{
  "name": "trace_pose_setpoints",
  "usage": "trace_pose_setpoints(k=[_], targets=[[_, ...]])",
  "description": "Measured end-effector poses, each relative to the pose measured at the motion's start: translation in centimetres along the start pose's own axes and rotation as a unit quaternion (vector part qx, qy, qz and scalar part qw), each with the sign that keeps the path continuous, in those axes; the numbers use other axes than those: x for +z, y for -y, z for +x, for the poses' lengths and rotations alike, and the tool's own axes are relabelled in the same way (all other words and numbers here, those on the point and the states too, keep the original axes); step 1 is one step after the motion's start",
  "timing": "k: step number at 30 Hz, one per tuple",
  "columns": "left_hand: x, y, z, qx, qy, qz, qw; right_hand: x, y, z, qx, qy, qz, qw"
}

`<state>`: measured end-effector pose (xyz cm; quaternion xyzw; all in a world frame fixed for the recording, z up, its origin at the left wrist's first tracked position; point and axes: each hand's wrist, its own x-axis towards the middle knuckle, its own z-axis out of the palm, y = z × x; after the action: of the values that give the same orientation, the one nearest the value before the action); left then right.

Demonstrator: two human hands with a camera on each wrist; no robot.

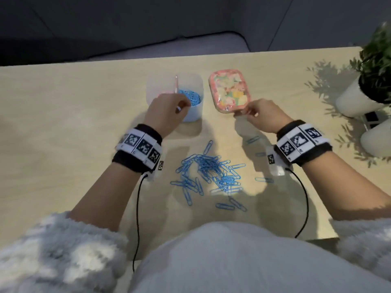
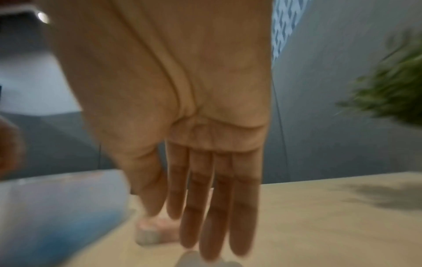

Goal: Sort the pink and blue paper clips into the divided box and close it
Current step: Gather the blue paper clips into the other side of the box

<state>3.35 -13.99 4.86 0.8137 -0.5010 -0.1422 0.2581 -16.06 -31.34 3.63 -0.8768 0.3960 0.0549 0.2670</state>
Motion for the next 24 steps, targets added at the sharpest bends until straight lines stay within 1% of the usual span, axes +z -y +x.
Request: trace_pose_setpoints(k=[2,3,4,6,7,9,11,14,16,18,21,22,24], targets=[[1.1,1.3,-3.3,0.007,0.046,0.024,0.999,0.9,-3.4,-2.8,0.072,0.082,-0.048,0.993],[1.8,2.1,-5.0,0.002,0.071,0.039,0.997,1.7,-4.6,-4.4,0.090,0.104,-0.058,0.989],[2.4,2.8,-6.6,-0.014,0.102,0.046,0.994,2.5,-5.7,-6.0,0.096,0.109,-0.065,0.987],[3.6,4.0,-9.4,-0.047,0.162,0.051,0.984,4.1,-7.2,-8.2,0.095,0.092,-0.083,0.988],[4.1,4.5,-10.4,-0.055,0.181,0.058,0.980,4.6,-7.7,-8.7,0.092,0.083,-0.095,0.988],[5.0,4.9,-11.7,-0.065,0.190,0.065,0.977,5.0,-8.4,-8.7,0.083,0.071,-0.080,0.991],[5.7,4.5,-12.0,-0.064,0.180,0.040,0.981,5.4,-8.4,-8.1,0.067,0.061,-0.008,0.996],[6.9,2.8,-11.4,-0.063,0.175,-0.012,0.983,7.0,-6.8,-7.6,0.009,0.021,0.052,0.998],[7.8,1.6,-10.8,-0.046,0.185,-0.015,0.981,8.5,-4.7,-7.4,-0.030,0.007,0.075,0.997],[8.1,0.7,-10.3,-0.024,0.195,0.003,0.980,9.7,-3.0,-7.4,-0.060,0.014,0.095,0.994],[7.3,0.5,-10.7,0.013,0.211,0.046,0.976,9.0,-2.5,-8.5,-0.065,0.033,0.124,0.990],[6.8,0.7,-11.1,0.024,0.227,0.062,0.972,8.5,-2.7,-9.3,-0.067,0.050,0.112,0.990],[6.4,1.2,-12.2,0.023,0.267,0.083,0.960,8.3,-3.1,-11.5,-0.062,0.111,0.062,0.990]])
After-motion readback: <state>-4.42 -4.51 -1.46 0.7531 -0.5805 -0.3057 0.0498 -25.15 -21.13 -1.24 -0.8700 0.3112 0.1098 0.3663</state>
